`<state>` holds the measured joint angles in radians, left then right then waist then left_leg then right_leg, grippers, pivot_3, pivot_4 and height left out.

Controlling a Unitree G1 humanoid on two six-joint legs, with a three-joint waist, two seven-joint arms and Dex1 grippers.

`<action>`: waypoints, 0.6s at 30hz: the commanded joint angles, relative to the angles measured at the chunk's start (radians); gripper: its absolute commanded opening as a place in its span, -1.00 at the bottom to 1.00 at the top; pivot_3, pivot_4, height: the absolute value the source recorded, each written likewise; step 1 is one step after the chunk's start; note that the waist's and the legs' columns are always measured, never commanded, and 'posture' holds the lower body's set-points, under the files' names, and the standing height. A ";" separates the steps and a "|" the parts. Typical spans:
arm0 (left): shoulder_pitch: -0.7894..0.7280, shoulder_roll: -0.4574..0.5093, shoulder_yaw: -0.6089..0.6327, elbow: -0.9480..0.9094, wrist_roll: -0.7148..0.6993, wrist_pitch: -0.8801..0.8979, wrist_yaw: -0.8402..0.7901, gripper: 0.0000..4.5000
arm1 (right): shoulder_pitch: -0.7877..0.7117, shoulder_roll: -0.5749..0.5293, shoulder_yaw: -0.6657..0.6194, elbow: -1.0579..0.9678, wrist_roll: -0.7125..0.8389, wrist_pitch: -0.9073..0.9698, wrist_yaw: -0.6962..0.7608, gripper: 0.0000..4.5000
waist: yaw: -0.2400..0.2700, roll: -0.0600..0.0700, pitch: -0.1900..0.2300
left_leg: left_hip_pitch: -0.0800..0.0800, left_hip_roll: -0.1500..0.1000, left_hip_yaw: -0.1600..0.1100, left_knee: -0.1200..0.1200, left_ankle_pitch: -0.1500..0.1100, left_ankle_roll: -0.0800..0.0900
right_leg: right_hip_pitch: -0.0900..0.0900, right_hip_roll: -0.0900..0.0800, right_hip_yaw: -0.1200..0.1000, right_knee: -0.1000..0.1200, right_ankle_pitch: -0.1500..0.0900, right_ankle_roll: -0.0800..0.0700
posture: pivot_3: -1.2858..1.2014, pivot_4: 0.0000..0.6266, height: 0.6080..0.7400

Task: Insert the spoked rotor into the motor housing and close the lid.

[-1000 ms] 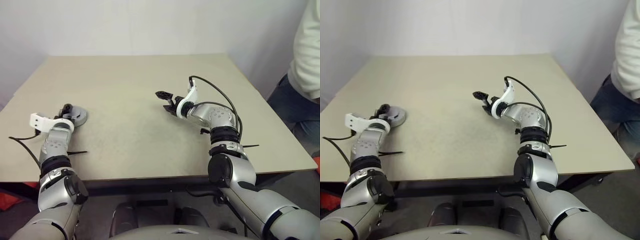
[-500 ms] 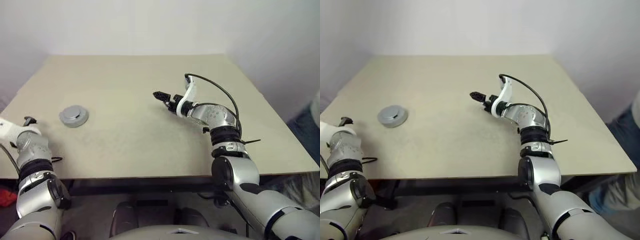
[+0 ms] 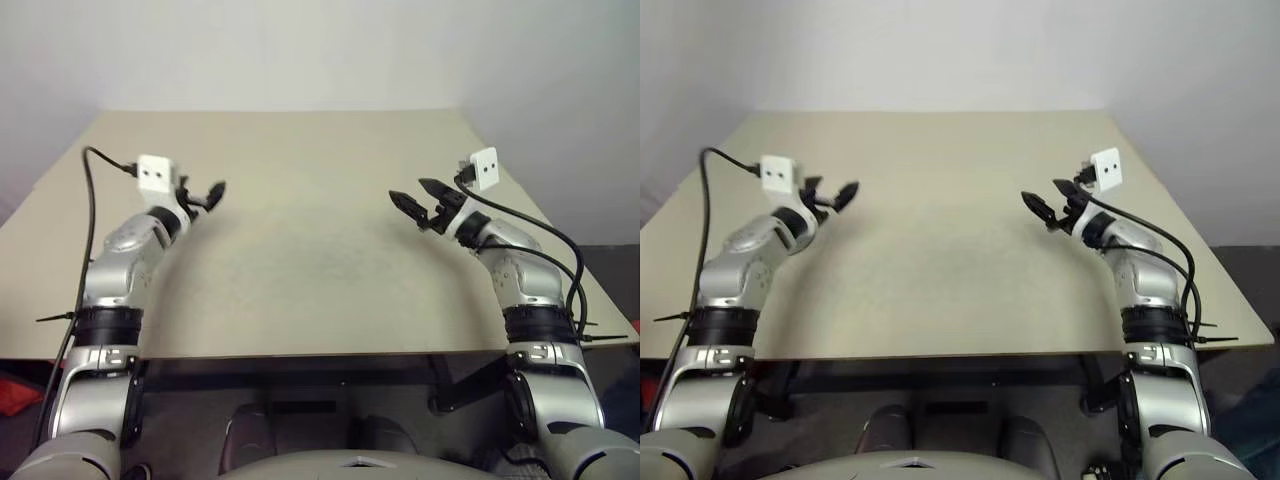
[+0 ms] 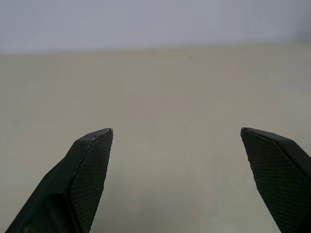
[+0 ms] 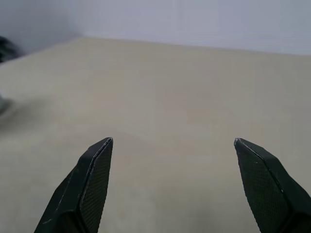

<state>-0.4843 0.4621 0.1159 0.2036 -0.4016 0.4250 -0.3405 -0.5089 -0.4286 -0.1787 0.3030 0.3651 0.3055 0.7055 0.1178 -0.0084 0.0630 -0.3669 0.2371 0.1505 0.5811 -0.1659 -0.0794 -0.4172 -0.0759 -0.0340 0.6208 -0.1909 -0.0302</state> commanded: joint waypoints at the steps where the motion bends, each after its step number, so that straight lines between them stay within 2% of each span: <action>1: 0.008 -0.027 0.002 -0.150 0.016 0.056 0.056 0.99 | 0.005 0.030 -0.038 -0.122 0.053 -0.002 -0.040 1.00 | -0.010 0.001 0.000 | 0.000 0.001 0.000 0.000 0.000 0.000 | -0.001 0.001 0.000 0.001 0.000 0.000 | 0.03 -1.00 1.00; 12: -0.068 -0.048 0.057 -0.253 0.065 0.144 0.174 0.99 | -0.044 0.064 -0.013 -0.051 0.027 -0.033 -0.069 1.00 | -0.021 0.002 0.001 | 0.004 0.000 0.000 0.001 0.000 0.001 | -0.001 0.001 0.000 0.002 -0.003 0.004 | 0.03 -1.00 1.00; 16: -0.057 -0.047 0.059 -0.295 0.085 0.153 0.196 0.99 | -0.081 0.083 0.005 -0.006 0.016 -0.045 -0.065 1.00 | -0.022 0.002 0.001 | 0.003 0.001 0.000 0.001 0.000 0.001 | -0.001 0.001 0.000 0.002 -0.003 0.004 | 0.03 -1.00 1.00; 18: -0.050 -0.047 0.065 -0.315 0.089 0.159 0.202 0.99 | -0.101 0.092 0.007 0.017 0.013 -0.045 -0.065 1.00 | -0.022 0.003 0.001 | 0.003 0.001 -0.001 0.001 0.000 0.001 | -0.001 0.001 0.000 0.002 0.000 -0.001 | 0.03 -1.00 1.00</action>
<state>-0.5271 0.4094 0.1630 -0.0598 -0.3258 0.5864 -0.1468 -0.5705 -0.3364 -0.1731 0.3266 0.3742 0.2880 0.6379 0.0962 -0.0059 0.0638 -0.3644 0.2377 0.1499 0.5818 -0.1656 -0.0781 -0.4187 -0.0747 -0.0341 0.6231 -0.1901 -0.0323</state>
